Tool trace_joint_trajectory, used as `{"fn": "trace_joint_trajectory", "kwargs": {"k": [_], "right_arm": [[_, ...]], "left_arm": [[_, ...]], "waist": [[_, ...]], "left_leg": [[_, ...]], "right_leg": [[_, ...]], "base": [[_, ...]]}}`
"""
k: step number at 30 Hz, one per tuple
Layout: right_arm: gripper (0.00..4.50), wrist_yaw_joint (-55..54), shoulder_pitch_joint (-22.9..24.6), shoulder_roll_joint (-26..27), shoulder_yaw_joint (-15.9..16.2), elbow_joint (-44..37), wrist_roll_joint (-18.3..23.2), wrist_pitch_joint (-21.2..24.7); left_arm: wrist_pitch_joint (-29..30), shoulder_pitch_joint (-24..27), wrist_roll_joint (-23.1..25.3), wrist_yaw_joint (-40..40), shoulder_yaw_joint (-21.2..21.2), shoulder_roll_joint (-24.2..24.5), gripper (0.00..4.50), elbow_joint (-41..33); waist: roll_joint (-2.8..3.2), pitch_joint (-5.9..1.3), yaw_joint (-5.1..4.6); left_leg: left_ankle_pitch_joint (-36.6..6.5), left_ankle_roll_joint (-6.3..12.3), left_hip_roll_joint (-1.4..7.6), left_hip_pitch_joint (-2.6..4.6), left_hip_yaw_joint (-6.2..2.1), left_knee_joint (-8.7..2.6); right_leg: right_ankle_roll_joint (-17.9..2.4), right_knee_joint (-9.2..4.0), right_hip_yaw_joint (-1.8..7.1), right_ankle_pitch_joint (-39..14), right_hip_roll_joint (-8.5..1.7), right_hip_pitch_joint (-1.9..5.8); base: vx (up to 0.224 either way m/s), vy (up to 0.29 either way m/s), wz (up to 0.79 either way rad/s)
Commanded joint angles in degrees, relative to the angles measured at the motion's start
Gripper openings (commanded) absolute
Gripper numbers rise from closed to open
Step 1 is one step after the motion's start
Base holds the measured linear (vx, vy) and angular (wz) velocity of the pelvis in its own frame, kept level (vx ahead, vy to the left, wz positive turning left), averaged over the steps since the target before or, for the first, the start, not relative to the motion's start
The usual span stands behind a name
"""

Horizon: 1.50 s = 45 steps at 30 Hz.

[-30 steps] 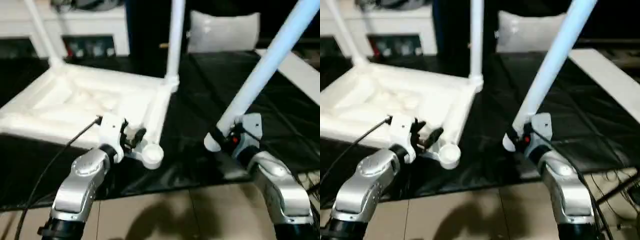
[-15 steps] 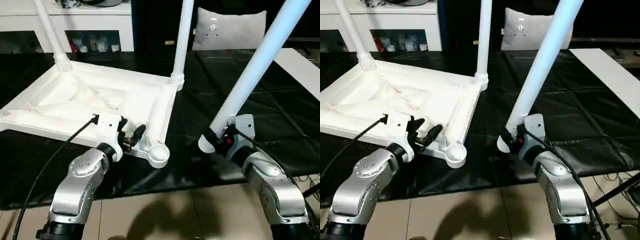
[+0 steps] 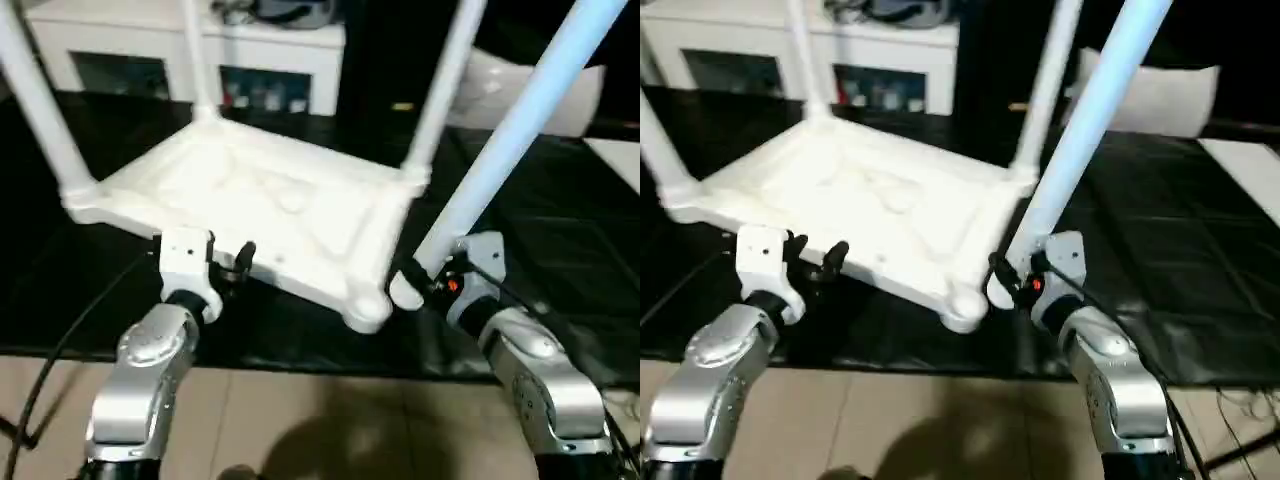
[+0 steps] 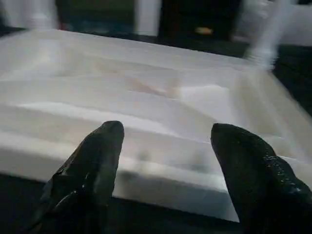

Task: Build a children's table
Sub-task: Move to table

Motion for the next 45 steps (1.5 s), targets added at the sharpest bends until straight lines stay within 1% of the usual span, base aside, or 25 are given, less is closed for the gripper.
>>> {"fn": "trace_joint_trajectory", "kwargs": {"k": [1, 3, 4, 7, 9, 11, 14, 16, 18, 22, 25, 28, 30, 32, 33, 35, 36, 37, 39, 40, 41, 42, 43, 44, 45], "right_arm": [[1.87, -0.8, -0.2, 0.3, -1.0, -0.7, 0.8, 0.4], [1.87, -1.0, 0.2, 0.5, -1.1, -1.0, 0.7, 0.3], [1.87, -1.3, 0.5, 0.4, -1.1, -1.2, 0.4, 0.1], [1.87, -1.4, 0.7, 0.2, -1.2, -1.3, 0.3, 0.1], [1.87, -1.2, 0.8, 0.0, -1.2, -1.5, 0.4, 0.3], [1.87, -0.9, 0.9, -0.1, -1.1, -1.6, 0.3, 0.4], [1.87, -0.9, 1.0, -0.1, -0.9, -1.8, 0.2, 0.4], [1.87, -1.0, 1.0, 0.1, -0.7, -1.7, 0.1, 0.3], [1.87, -1.0, 0.8, 0.2, -0.5, -1.6, 0.1, 0.3], [1.87, -0.8, 0.4, 0.0, -0.1, -1.1, -0.1, -0.1], [1.87, -0.7, 0.2, -0.2, 0.0, -0.8, -0.2, -0.2], [1.87, -0.5, 0.3, -0.4, 0.2, -0.7, -0.4, -0.3], [1.87, -0.4, 0.4, -0.4, 0.2, -0.7, -0.4, -0.4], [1.87, -0.4, 0.4, -0.4, 0.3, -0.7, -0.5, -0.4], [1.87, -0.4, 0.4, -0.5, 0.4, -0.7, -0.6, -0.4], [1.87, -0.4, 0.5, -0.5, 0.6, -0.7, -0.8, -0.5], [1.87, -0.4, 0.5, -0.5, 0.7, -0.7, -0.9, -0.4], [1.87, -0.4, 0.5, -0.6, 0.8, -0.6, -1.0, -0.4], [1.87, -0.3, 0.6, -0.8, 1.1, -0.5, -1.2, -0.5], [1.87, -0.3, 0.6, -0.8, 1.1, -0.5, -1.2, -0.5], [1.87, -0.2, 0.6, -0.8, 1.2, -0.6, -1.2, -0.5], [1.87, -0.2, 0.6, -0.9, 1.2, -0.6, -1.2, -0.5], [1.87, -0.2, 0.6, -0.9, 1.2, -0.6, -1.3, -0.4], [1.87, -0.2, 0.6, -0.9, 1.2, -0.6, -1.3, -0.4], [1.87, -0.1, 0.7, -0.9, 1.3, -0.6, -1.3, -0.4]], "left_arm": [[0.1, 0.4, -0.1, 1.0, 0.6, 0.4, 3.26, -1.9], [0.1, 0.9, -0.4, 0.7, 0.9, 0.5, 3.26, -2.5], [-0.6, 1.6, -0.7, 0.8, 1.5, -0.1, 3.26, -3.4], [-0.3, 2.5, -0.5, 1.2, 1.7, -0.4, 3.26, -4.3], [-0.1, 3.2, -0.3, 1.6, 1.7, -0.4, 3.26, -4.9], [0.1, 3.7, -0.3, 1.6, 1.5, -0.4, 3.26, -5.5], [0.6, 4.3, -0.3, 1.4, 1.2, -0.2, 3.26, -6.1], [0.6, 4.6, -0.3, 1.0, 1.0, -0.1, 3.26, -6.4], [0.6, 4.6, -0.2, 1.0, 0.8, 0.0, 3.26, -6.4], [0.5, 4.5, 0.1, 0.9, 0.3, 0.2, 3.26, -6.5], [0.6, 4.5, 0.1, 1.0, 0.1, 0.2, 3.26, -6.5], [0.6, 4.3, 0.2, 1.0, -0.1, 0.2, 3.26, -6.3], [0.6, 4.3, 0.2, 1.1, -0.2, 0.2, 3.26, -6.2], [0.6, 4.2, 0.1, 1.1, -0.2, 0.2, 3.26, -6.1], [0.6, 4.2, 0.1, 1.2, -0.2, 0.2, 3.26, -6.2], [0.6, 4.3, 0.1, 1.1, -0.2, 0.1, 3.26, -6.2], [0.6, 4.3, 0.1, 1.1, -0.1, 0.1, 3.26, -6.2], [0.6, 4.4, 0.1, 1.0, -0.1, 0.1, 3.26, -6.3], [0.7, 4.6, 0.0, 1.1, -0.1, 0.1, 3.26, -6.4], [0.7, 4.6, 0.0, 1.1, -0.1, 0.1, 3.26, -6.4], [0.7, 4.7, 0.0, 1.1, -0.2, 0.1, 3.26, -6.5], [0.8, 4.7, 0.0, 1.1, -0.2, 0.1, 3.26, -6.5], [0.8, 4.7, 0.0, 1.1, -0.2, 0.1, 3.26, -6.5], [0.8, 4.7, -0.1, 1.1, -0.2, 0.1, 3.26, -6.5], [0.8, 4.7, -0.1, 1.1, -0.2, 0.1, 3.26, -6.5]], "waist": [[-1.97, -2.53, 1.53], [-1.16, -2.46, 1.44], [-0.55, -2.30, 1.18], [-0.07, -1.80, 0.42], [0.28, -1.58, -0.02], [0.83, -0.66, -0.53], [0.78, -0.78, -1.35], [0.40, -1.14, -1.67], [0.15, -2.43, -1.20], [-0.17, -3.28, -1.35], [-0.46, -3.82, -0.91], [-0.49, -4.29, -0.54], [-0.28, -4.40, -0.89], [-0.68, -3.98, -1.35], [-1.27, -3.72, -0.89], [-1.62, -3.44, -0.19], [-1.23, -3.07, 0.42], [-1.15, -3.16, 0.46], [-0.44, -3.63, 0.24], [0.19, -3.92, -0.69], [-0.13, -3.68, -1.77], [-0.34, -3.59, -2.54], [-1.44, -3.37, -2.30], [-3.43, -2.85, -0.29], [-2.00, -3.20, 1.45]], "left_leg": [[-5.6, 1.36, 0.38, -0.51, 0.66, -0.97], [-4.6, -0.75, 1.28, -0.76, 0.80, -3.04], [-7.9, -1.66, 1.70, -0.18, 0.67, -3.95], [-21.3, -2.82, 2.57, 2.02, 0.36, -4.93], [-28.2, -2.84, 2.95, 2.92, -0.05, -5.64], [-38.5, -2.66, 3.10, 5.89, -0.32, -5.82], [-41.5, -2.81, 3.46, 6.32, -0.93, -7.00], [-36.9, -1.97, 3.22, 5.93, -0.41, -7.00], [-21.1, 1.85, 2.62, 3.46, 0.97, -6.78], [-9.1, 6.37, 2.24, 3.98, 1.61, -5.65], [-0.2, 10.49, 1.06, 3.30, 1.85, -4.32], [6.2, 14.23, 0.50, 3.51, 1.57, -3.35], [10.6, 17.52, 1.03, 4.97, 0.58, -3.00], [14.1, 22.32, 1.63, 6.32, -0.44, -2.37], [12.5, 21.78, 0.26, 4.83, 0.56, -1.70], [8.4, 18.86, -1.17, 2.13, 1.43, -1.20], [2.9, 13.22, -0.42, 1.39, 1.65, -1.81], [3.4, 11.97, -0.29, 1.50, 1.50, -1.97], [6.7, 11.24, 0.55, 3.94, 0.40, -2.60], [11.0, 15.97, 2.89, 7.85, -1.88, -3.05], [13.1, 19.97, 4.16, 9.12, -3.51, -3.20], [12.7, 25.66, 6.65, 12.34, -5.48, -3.18], [12.3, 27.11, 5.37, 11.17, -4.32, -2.14], [6.8, 22.77, -3.04, 1.47, 1.02, 1.64], [3.2, 19.03, -2.75, 0.13, 0.97, 2.41]], "right_leg": [[6.1, -9.69, 5.23, -33.5, -8.45, 1.88], [5.8, -9.25, 3.78, -32.4, -6.21, 1.48], [3.8, -9.04, 3.04, -29.2, -4.96, 1.06], [0.2, -9.04, 2.51, -31.5, -4.17, 0.67], [-0.6, -9.54, 1.76, -32.9, -4.00, 1.45], [-1.2, -11.16, 0.05, -36.1, -3.34, 1.30], [-2.3, -10.85, 0.17, -30.0, -3.46, 3.26], [-4.1, -10.95, 0.86, -26.9, -4.12, 4.20], [-6.2, -9.98, 1.88, -16.8, -4.13, 6.64], [-9.7, -8.35, 1.54, -4.3, -3.22, 7.13], [-10.8, -7.10, 1.65, 5.9, -2.52, 8.45], [-9.6, -5.90, 1.33, 12.9, -1.53, 8.98], [-8.4, -4.81, 0.68, 15.1, -0.70, 7.98], [-7.5, -4.11, 0.91, 12.9, -0.98, 6.65], [-7.6, -4.91, 1.94, 12.8, -1.27, 7.92], [-8.0, -5.88, 3.47, 12.6, -1.68, 10.05], [-8.0, -7.19, 3.67, 6.6, -2.26, 11.06], [-7.5, -7.04, 3.42, 6.9, -1.80, 11.30], [-5.1, -5.50, 2.10, 11.5, -0.19, 10.20], [-4.0, -3.41, 0.88, 11.1, 0.08, 6.95], [-3.5, -2.26, 0.66, 8.8, -0.19, 5.09], [-4.6, -1.36, 0.93, 1.2, -2.03, 1.19], [-6.0, -2.33, 2.69, 3.1, -3.52, 2.21], [-5.7, -6.29, 6.57, 11.2, -3.19, 11.04], [-6.3, -7.27, 8.37, 11.6, -5.91, 12.64]], "base": [[-0.084, -0.115, -0.10], [-0.046, -0.075, -0.18], [0.000, 0.000, 0.00], [0.000, 0.000, 0.00], [0.000, 0.000, 0.00], [0.032, 0.066, -0.06], [0.062, 0.072, -0.09], [0.085, 0.064, -0.07], [0.117, 0.046, -0.06], [0.125, 0.006, 0.00], [0.127, -0.017, 0.03], [0.110, -0.012, 0.04], [0.076, -0.011, 0.05], [0.104, -0.030, 0.09], [0.072, -0.025, 0.06], [0.000, 0.000, 0.00], [0.000, 0.000, 0.00], [0.000, 0.000, 0.00], [0.000, 0.000, 0.00], [0.083, -0.056, 0.04], [0.094, -0.068, 0.07], [0.094, -0.068, 0.07], [0.039, -0.050, 0.09], [0.000, 0.000, 0.00], [0.000, 0.000, 0.00]]}}
